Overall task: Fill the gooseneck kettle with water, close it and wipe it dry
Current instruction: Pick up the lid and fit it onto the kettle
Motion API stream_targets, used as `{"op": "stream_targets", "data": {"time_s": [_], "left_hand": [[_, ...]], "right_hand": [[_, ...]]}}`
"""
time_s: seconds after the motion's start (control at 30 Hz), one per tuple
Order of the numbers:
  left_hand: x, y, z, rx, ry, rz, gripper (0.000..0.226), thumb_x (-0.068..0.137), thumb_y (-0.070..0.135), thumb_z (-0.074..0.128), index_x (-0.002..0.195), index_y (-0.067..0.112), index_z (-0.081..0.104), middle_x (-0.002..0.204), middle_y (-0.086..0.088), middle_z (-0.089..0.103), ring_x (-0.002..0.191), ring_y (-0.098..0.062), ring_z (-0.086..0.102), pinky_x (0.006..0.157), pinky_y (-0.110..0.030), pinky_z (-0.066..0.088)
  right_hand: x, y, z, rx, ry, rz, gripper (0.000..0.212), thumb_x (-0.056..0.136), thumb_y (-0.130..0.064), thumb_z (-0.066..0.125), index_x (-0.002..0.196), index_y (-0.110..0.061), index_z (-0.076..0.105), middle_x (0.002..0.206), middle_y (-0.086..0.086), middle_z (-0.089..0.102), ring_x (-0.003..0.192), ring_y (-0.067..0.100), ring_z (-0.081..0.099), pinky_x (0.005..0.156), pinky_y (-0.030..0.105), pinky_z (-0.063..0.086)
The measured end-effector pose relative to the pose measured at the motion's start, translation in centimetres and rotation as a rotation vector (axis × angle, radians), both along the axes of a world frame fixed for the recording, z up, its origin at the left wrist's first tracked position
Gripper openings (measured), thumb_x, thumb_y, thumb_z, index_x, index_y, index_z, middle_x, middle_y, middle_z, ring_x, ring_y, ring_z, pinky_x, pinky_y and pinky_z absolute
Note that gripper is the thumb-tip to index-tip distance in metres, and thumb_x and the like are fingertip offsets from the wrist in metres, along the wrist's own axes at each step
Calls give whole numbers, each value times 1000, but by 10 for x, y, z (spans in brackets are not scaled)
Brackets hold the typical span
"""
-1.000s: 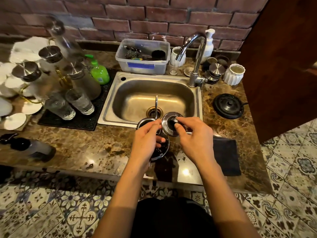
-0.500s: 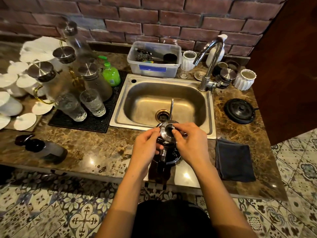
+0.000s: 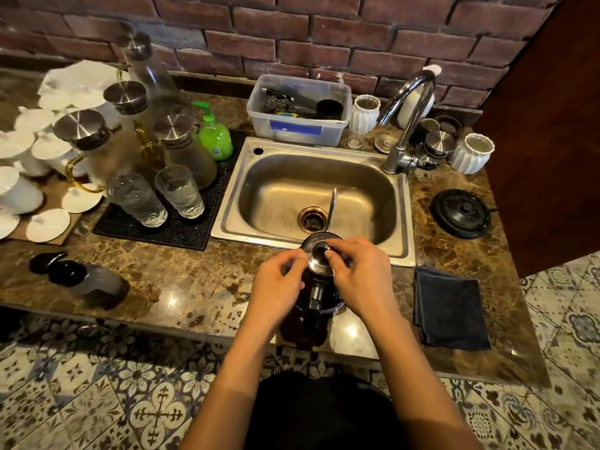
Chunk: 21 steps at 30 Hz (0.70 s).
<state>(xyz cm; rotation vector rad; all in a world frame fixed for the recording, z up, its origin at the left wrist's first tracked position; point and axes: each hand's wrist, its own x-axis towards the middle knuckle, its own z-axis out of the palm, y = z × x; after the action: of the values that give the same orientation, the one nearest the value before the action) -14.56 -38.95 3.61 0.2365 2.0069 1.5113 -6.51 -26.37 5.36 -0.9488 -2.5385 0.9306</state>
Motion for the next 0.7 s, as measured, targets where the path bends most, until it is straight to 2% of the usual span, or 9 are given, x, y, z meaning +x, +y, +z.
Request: {"op": "stream_targets", "data": {"time_s": [0.07,0.13,0.2,0.33,0.5,0.57,0.7], "left_hand": [[0,-1,-5,-56,97,-41,14,99,39,59,103,41,72,100,6,72,82,-13,69,80,-35,57],[1,-2,-7,-128,179,-79,34,96,45,60,124,29,70,106,5,70,93,-16,70,91,-44,58],[1,-3,-6,-172,233,-108,45,96,47,60,135,24,65,104,5,68,92,-14,68,91,-45,57],[4,-4,-2,-242,319,-169,48,99,44,57,142,24,58,97,15,59,89,-11,62,87,-33,52],[7,-4,-1,-273,381,-209,42,99,41,57,139,27,60,93,13,57,84,-13,60,82,-34,51],[8,-5,-2,-308,484,-245,38,99,41,56,134,27,62,101,9,57,92,-15,60,80,-28,46],[7,-5,-7,-347,660,-291,53,101,36,55,151,22,47,150,6,48,130,-16,40,101,-22,30]], "right_hand": [[0,1,0,1,-3,-2,26,92,-24,68,117,-21,75,106,-2,71,96,15,65,87,26,49],[0,1,-1,7,-4,-3,26,92,-24,67,117,-21,75,106,-2,71,97,15,65,87,26,49],[-1,1,-3,28,0,-8,26,92,-24,67,117,-20,75,106,-3,71,97,15,65,85,24,47],[-1,1,-9,48,-16,-8,26,93,-26,65,117,-22,75,107,-3,71,98,16,65,84,24,46],[0,2,-11,61,-14,19,29,94,-28,64,121,-22,73,107,-2,70,99,16,63,86,29,50],[5,3,-12,77,-11,46,33,93,-29,65,124,-21,70,112,-2,71,104,16,63,91,30,49],[22,9,-15,111,7,102,40,91,-27,68,130,-21,65,124,-4,70,115,14,61,98,24,42]]}}
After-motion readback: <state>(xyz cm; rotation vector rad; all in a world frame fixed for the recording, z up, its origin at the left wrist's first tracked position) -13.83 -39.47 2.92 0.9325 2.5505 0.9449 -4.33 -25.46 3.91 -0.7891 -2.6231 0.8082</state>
